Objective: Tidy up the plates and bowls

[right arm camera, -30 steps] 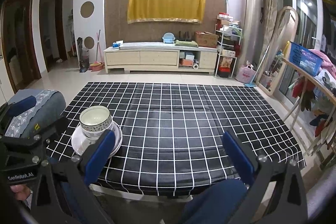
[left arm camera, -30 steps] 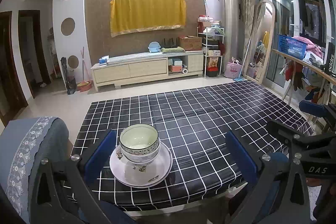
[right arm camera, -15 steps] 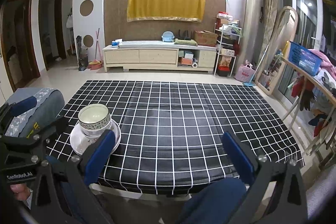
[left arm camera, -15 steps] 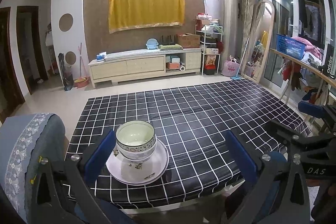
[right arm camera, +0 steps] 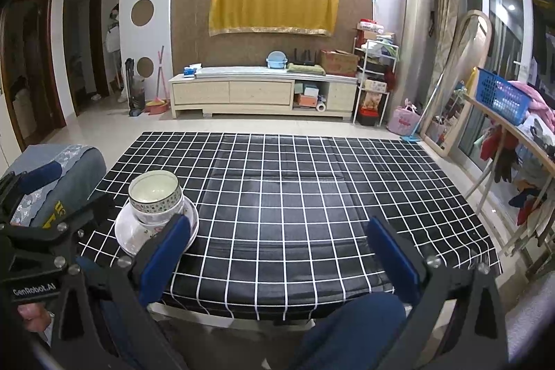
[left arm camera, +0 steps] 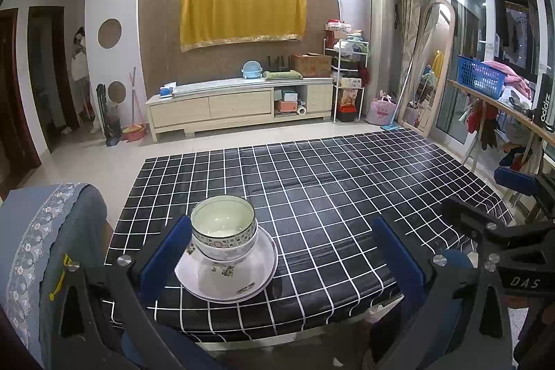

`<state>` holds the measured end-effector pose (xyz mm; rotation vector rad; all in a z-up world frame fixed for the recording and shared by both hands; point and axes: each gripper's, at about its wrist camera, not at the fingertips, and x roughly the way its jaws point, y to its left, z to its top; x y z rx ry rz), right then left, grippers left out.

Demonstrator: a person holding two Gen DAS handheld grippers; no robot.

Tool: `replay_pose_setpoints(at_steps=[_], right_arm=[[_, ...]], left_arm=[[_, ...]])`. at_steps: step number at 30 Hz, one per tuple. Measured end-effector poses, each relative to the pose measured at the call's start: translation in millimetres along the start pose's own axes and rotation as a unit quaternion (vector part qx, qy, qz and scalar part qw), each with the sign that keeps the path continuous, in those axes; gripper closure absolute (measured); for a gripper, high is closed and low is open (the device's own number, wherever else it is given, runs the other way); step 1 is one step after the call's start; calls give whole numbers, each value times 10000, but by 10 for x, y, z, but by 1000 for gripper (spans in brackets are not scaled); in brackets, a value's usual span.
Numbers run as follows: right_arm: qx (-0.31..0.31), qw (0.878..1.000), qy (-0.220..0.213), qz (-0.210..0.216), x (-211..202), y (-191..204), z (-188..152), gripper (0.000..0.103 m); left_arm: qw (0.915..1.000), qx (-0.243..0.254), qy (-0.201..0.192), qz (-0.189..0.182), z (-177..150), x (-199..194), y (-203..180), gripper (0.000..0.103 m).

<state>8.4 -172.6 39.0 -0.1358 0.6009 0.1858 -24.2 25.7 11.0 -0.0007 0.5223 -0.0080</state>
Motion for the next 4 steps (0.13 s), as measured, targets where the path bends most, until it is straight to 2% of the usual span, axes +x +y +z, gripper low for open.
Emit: replay_pose_setpoints(at_steps=[4], right_arm=[[3,10000,23,-16,6,-2,1,0]], left_arm=[[10000,-13,39,12,-13,12,-11,0]])
